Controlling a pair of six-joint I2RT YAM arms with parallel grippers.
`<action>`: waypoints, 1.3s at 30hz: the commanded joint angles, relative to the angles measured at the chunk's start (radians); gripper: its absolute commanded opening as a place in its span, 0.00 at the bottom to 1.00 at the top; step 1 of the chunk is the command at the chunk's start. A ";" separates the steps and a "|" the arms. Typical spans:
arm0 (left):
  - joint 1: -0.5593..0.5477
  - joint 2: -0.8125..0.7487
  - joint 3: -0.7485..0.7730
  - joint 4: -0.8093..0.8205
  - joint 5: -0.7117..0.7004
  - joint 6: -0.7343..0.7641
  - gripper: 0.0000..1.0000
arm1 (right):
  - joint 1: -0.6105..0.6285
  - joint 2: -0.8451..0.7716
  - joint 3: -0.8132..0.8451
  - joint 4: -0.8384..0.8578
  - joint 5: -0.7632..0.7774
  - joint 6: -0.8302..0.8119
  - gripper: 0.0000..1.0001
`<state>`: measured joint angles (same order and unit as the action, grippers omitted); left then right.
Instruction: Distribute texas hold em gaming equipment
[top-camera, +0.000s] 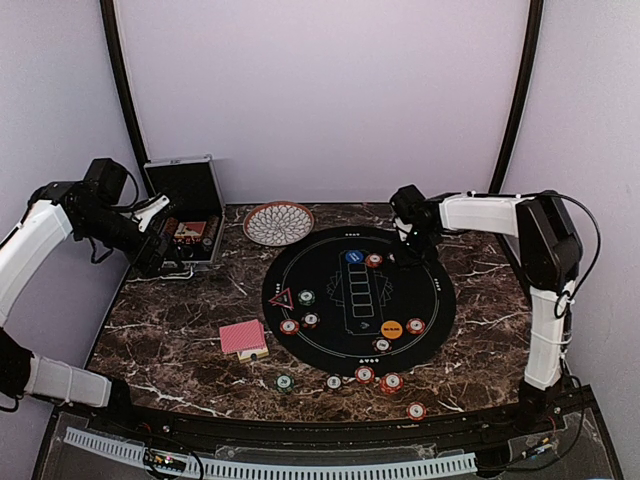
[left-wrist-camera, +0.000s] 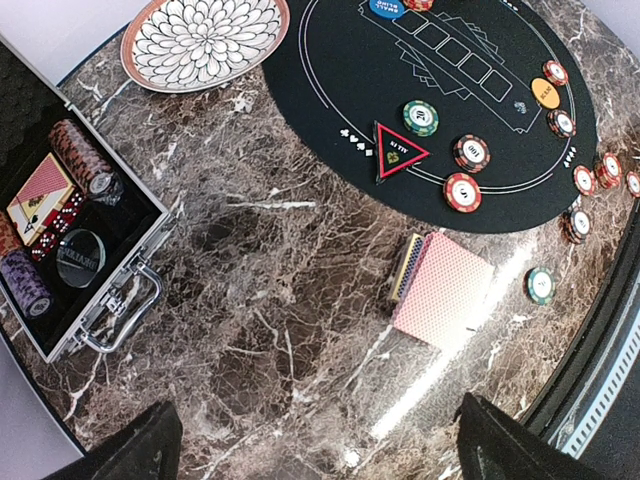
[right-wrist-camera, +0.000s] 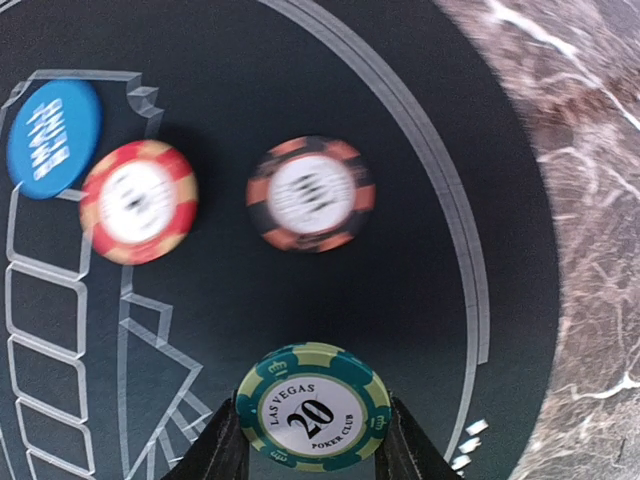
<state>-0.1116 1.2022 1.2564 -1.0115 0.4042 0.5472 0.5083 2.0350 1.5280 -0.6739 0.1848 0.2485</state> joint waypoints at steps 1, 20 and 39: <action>-0.005 0.003 0.007 0.000 0.020 0.018 0.99 | -0.045 0.021 0.004 0.055 0.015 0.023 0.10; -0.005 0.020 0.003 0.010 0.014 0.022 0.99 | -0.123 0.173 0.130 0.061 -0.001 0.027 0.17; -0.004 0.025 0.001 0.008 0.022 0.020 0.99 | -0.087 0.035 0.125 0.036 0.018 0.028 0.52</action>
<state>-0.1116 1.2304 1.2560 -0.9962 0.4068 0.5560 0.3946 2.1670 1.6386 -0.6376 0.1761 0.2714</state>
